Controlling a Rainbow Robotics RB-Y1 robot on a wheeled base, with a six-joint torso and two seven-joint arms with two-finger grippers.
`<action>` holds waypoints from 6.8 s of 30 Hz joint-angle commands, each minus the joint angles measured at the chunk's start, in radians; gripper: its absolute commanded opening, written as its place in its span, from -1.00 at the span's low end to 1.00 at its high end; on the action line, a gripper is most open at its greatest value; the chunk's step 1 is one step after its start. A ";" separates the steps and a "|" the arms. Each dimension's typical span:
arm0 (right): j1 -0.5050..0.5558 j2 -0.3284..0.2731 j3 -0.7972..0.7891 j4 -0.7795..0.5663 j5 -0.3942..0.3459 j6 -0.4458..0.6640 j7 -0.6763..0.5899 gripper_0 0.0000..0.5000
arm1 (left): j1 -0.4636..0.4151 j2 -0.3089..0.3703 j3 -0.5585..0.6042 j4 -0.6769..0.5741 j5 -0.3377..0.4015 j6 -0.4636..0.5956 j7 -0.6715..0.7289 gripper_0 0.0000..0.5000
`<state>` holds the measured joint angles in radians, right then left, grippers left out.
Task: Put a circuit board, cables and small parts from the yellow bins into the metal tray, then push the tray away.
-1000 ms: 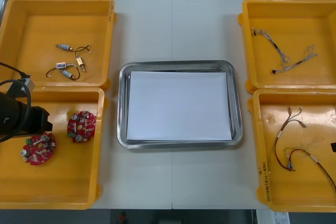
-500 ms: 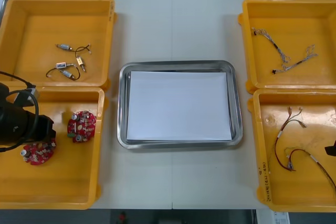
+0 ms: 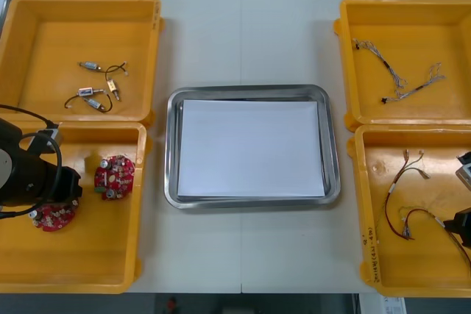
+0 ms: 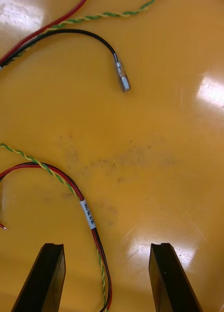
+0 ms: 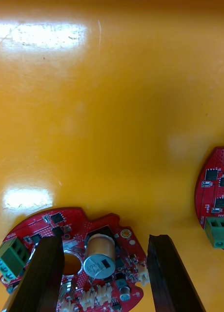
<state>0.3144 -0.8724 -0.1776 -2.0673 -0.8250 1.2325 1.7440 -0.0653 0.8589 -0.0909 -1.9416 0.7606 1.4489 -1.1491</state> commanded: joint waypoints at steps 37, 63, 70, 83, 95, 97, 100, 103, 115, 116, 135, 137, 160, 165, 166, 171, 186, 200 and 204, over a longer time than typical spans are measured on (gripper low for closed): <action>0.029 -0.036 0.164 0.099 0.072 -0.191 -0.001 1.00 | -0.011 0.032 0.112 -0.145 0.062 0.159 -0.069 -1.00; 0.018 -0.037 0.141 0.076 0.061 -0.192 0.009 -1.00 | -0.383 0.077 -0.010 -0.218 0.270 0.409 -0.020 -0.99; 0.012 -0.037 0.096 0.010 0.046 -0.108 0.009 -1.00 | -0.495 0.052 -0.130 -0.218 0.270 0.409 0.008 -0.99; -0.017 -0.037 -0.026 -0.129 -0.008 0.053 0.009 -1.00 | -0.671 -0.055 -0.288 -0.154 0.270 0.409 0.042 -0.99; -0.146 -0.036 -0.160 -0.172 -0.132 0.306 0.025 -1.00 | -0.809 -0.216 -0.437 -0.016 0.207 0.373 0.060 -0.99; -0.166 -0.037 -0.181 -0.197 -0.137 0.360 0.017 -1.00 | -0.826 -0.239 -0.457 0.006 0.192 0.364 0.063 -0.99; -0.182 -0.037 -0.215 -0.234 -0.144 0.414 0.009 -1.00 | -0.854 -0.271 -0.486 0.046 0.177 0.347 0.069 -1.00; -0.199 -0.037 -0.235 -0.252 -0.151 0.446 0.005 -1.00 | -0.877 -0.297 -0.515 0.082 0.171 0.327 0.075 -0.99; -0.307 -0.037 -0.261 -0.278 -0.167 0.562 0.002 -1.00 | -0.881 -0.316 -0.676 0.188 0.144 0.134 0.091 -0.99; -0.319 -0.037 -0.257 -0.284 -0.166 0.568 0.002 -1.00 | -0.881 -0.317 -0.687 0.199 0.144 0.123 0.091 -0.99; -0.465 -0.039 -0.175 -0.289 -0.151 0.659 0.011 -1.00 | -0.880 -0.325 -0.805 0.251 0.114 0.027 0.117 -0.67; -0.479 -0.039 -0.171 -0.289 -0.155 0.674 0.011 -1.00 | -0.881 -0.324 -0.805 0.251 0.118 0.027 0.124 0.35; -0.541 -0.037 -0.122 -0.289 -0.167 0.687 0.017 -1.00 | -0.881 -0.308 -0.645 0.162 0.138 0.186 0.181 1.00; -0.541 -0.037 -0.122 -0.289 -0.171 0.687 0.019 -1.00 | -0.881 -0.307 -0.561 0.135 0.149 0.268 0.190 1.00; -0.541 -0.037 -0.122 -0.289 -0.172 0.687 0.019 -1.00 | -0.881 -0.308 -0.540 0.125 0.151 0.292 0.192 1.00; -0.561 -0.039 -0.103 -0.289 -0.187 0.687 0.019 -1.00 | -0.881 -0.307 -0.457 0.095 0.160 0.375 0.193 1.00; -0.816 -0.028 0.214 -0.289 -0.123 0.687 0.003 -1.00 | -0.880 -0.244 -0.196 0.029 0.195 0.471 0.195 1.00; -1.075 0.142 0.464 -0.103 -0.094 0.687 0.011 -1.00 | -0.818 -0.135 -0.072 0.024 0.227 0.471 0.183 1.00; -1.140 0.205 0.535 -0.060 -0.068 0.687 0.015 -1.00 | -0.791 -0.098 -0.056 0.035 0.229 0.471 0.170 1.00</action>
<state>-0.7451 -0.7199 0.3008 -2.1422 -0.9121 1.9167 1.7493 -0.8809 0.6993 -0.1852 -1.8840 0.9785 1.9133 -1.0380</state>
